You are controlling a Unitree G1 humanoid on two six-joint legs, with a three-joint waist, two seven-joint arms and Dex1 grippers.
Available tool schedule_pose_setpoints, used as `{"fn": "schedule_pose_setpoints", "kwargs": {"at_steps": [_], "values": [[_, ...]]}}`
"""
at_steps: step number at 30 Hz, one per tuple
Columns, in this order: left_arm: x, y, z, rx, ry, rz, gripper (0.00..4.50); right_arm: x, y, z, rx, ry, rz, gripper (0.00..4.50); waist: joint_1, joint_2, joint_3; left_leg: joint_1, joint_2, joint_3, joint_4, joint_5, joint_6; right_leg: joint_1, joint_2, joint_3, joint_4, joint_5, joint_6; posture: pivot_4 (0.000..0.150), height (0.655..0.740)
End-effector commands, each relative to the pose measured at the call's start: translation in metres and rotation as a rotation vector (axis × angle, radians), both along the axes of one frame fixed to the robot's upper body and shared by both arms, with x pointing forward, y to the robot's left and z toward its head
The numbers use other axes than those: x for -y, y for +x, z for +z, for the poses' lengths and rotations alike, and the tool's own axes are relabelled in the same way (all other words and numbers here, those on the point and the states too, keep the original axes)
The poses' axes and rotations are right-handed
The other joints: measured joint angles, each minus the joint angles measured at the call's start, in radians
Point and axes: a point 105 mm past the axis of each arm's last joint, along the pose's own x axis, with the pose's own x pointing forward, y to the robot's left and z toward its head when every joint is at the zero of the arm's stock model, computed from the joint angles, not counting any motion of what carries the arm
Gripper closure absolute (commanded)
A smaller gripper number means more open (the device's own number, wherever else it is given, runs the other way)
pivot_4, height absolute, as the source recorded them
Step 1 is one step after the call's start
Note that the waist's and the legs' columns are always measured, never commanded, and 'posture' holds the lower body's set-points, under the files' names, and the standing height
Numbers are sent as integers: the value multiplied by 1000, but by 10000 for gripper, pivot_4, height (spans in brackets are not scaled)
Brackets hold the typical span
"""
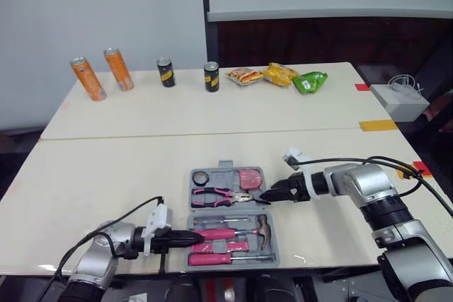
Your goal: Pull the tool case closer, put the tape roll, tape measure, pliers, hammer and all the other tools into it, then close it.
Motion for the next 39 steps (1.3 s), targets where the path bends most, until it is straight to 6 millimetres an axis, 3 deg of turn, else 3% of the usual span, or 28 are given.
{"fn": "schedule_pose_setpoints", "kwargs": {"at_steps": [1,12,23,32,39], "values": [[-2,-1,-11,-12,55,0,44812,-10,1,2,-25,29,42,0,-1,0,0,0,0,0,0,0,0,0,0,0,0,0,0,1500,7400],[-6,-7,-20,-23,94,-15,44812,-25,3,11,-75,181,33,0,-8,2,-2,3,1,0,0,1,-2,0,1,0,3,0,-2,1500,7400],[-12,-11,-22,-11,95,-10,44812,-33,-8,29,-83,343,52,0,-12,3,-2,3,1,0,-1,1,-3,0,1,0,4,-1,-3,1500,7400],[-15,-13,-22,0,98,-12,44812,-35,-15,27,-67,355,66,0,-18,3,-1,3,2,1,-2,1,-3,-1,1,0,3,-2,-4,1500,7400],[-17,-15,-23,1,104,-9,44812,-36,-21,39,-50,426,104,0,-21,3,-1,3,2,1,-3,1,-3,-1,1,0,2,-2,-4,1500,7400]]}}
